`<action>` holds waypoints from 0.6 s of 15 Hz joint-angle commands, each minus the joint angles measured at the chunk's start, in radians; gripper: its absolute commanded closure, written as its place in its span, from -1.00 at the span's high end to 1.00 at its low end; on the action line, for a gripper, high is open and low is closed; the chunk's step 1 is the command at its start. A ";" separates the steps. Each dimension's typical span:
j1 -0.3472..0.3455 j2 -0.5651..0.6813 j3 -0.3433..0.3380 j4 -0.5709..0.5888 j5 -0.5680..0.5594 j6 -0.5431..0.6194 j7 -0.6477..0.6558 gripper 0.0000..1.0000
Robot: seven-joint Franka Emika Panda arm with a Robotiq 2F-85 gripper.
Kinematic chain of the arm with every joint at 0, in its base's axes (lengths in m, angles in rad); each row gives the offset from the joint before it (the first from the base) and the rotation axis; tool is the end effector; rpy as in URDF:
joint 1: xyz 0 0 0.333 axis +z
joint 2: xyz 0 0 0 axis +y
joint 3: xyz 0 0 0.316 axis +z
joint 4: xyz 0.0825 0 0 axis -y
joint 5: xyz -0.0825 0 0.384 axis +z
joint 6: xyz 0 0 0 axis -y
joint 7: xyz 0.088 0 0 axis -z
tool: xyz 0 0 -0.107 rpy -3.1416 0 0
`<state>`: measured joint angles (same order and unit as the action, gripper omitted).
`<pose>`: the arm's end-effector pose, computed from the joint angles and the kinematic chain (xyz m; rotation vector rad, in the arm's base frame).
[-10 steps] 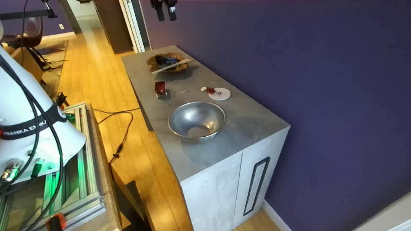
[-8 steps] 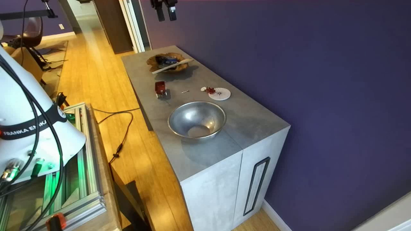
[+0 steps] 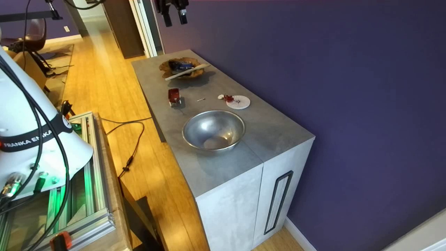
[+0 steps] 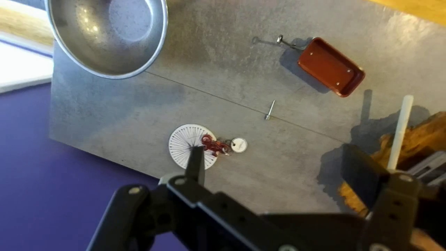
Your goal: Pick up the red trolley and roll it on the table three times
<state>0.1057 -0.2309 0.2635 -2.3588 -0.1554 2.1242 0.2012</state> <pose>0.4365 0.1634 0.4163 2.9315 0.3590 0.0591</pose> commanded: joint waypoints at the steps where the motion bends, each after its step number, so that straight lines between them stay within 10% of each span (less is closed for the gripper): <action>1: 0.076 0.015 0.007 -0.065 -0.010 0.072 -0.104 1.00; 8: 0.167 0.099 -0.011 -0.180 0.057 0.208 -0.434 1.00; 9: 0.153 0.074 0.003 -0.168 0.018 0.183 -0.332 1.00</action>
<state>0.2524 -0.1564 0.2730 -2.5282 -0.1357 2.3093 -0.1330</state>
